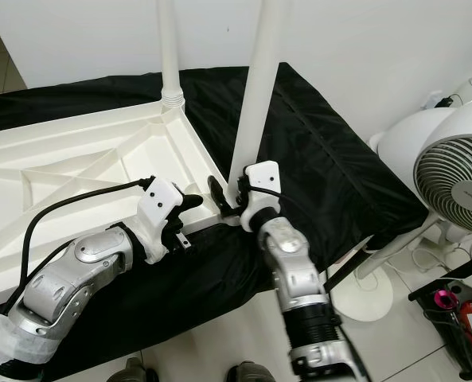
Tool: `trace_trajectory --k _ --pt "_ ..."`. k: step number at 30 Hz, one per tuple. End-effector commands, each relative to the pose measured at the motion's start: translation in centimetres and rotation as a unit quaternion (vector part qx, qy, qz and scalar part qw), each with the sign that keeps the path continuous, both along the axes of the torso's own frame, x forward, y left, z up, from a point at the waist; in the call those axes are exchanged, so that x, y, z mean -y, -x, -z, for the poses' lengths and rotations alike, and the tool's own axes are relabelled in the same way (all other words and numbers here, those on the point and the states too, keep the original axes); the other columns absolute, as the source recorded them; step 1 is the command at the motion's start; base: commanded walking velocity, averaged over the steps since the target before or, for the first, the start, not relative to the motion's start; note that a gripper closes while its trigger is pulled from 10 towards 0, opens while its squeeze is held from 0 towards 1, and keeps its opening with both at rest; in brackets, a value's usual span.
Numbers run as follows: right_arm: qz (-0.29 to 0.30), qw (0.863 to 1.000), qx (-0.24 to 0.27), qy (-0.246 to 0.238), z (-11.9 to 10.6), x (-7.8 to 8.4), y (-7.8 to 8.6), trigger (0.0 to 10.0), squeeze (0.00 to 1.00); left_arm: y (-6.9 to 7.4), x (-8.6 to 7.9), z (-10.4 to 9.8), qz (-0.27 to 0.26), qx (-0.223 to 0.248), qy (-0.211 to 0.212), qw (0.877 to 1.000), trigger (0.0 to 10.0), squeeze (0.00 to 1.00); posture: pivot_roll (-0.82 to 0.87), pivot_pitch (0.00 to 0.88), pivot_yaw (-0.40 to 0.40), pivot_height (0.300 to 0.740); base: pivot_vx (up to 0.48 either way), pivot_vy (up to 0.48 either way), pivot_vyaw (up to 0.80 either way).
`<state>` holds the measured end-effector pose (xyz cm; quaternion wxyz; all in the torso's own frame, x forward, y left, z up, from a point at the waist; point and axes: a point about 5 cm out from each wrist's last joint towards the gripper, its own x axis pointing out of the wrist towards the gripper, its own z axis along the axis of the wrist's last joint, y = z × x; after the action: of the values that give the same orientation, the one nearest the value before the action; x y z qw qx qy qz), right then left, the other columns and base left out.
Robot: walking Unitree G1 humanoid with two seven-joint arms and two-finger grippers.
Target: Building children table
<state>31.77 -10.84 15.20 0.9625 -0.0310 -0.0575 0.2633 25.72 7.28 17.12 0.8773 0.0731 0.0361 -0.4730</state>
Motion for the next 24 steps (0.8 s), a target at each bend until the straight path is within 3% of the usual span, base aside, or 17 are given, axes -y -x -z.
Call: trace_trajectory --k 1,6,8,18,19,20,23,24 --pt "-0.022 1.000 0.001 0.001 0.1 -0.2 0.0 10.0 0.00 0.2 0.4 -0.1 0.031 0.001 -0.002 1.000 10.0 0.00 -0.07 0.025 -0.033 0.740 0.000 0.000 0.00" --pt "-0.067 0.997 -0.002 0.031 0.2 0.3 -0.3 10.0 0.00 0.2 0.5 -0.1 0.032 0.001 -0.002 0.999 10.0 0.00 -0.06 0.027 -0.032 0.740 0.000 0.000 0.00" --pt "-0.105 0.992 -0.007 0.066 0.5 0.7 -0.7 10.0 0.00 0.2 0.4 -0.2 0.032 0.001 -0.002 0.999 10.0 0.00 -0.06 0.027 -0.029 0.740 0.000 0.000 0.00" --pt "-0.142 0.982 -0.018 0.126 1.0 1.7 -2.0 9.8 0.00 0.2 0.3 -0.3 0.031 0.001 -0.003 1.000 10.0 0.00 -0.06 0.033 -0.017 0.740 0.000 0.000 0.00" --pt "-0.146 0.980 -0.017 0.136 1.0 1.9 -2.2 9.4 0.00 0.1 0.3 -0.3 0.030 0.002 -0.004 1.000 10.0 0.00 -0.06 0.033 -0.014 0.740 0.000 0.000 0.00" --pt "-0.150 0.979 -0.019 0.140 1.0 2.1 -2.4 8.2 0.00 0.1 0.3 -0.4 0.030 0.002 -0.004 1.000 10.0 0.00 -0.06 0.035 -0.013 0.740 0.000 0.000 0.00" --pt "-0.150 0.979 -0.019 0.140 1.0 2.1 -2.4 8.2 0.00 0.1 0.3 -0.4 0.030 0.002 -0.004 1.000 10.0 0.00 -0.06 0.035 -0.013 0.740 0.000 0.000 0.00" --pt "-0.156 0.976 -0.017 0.148 0.6 2.4 -2.9 5.7 0.00 0.0 0.3 -0.5 0.030 0.002 -0.003 1.000 10.0 0.00 -0.06 0.045 -0.010 0.740 0.000 0.000 0.00"
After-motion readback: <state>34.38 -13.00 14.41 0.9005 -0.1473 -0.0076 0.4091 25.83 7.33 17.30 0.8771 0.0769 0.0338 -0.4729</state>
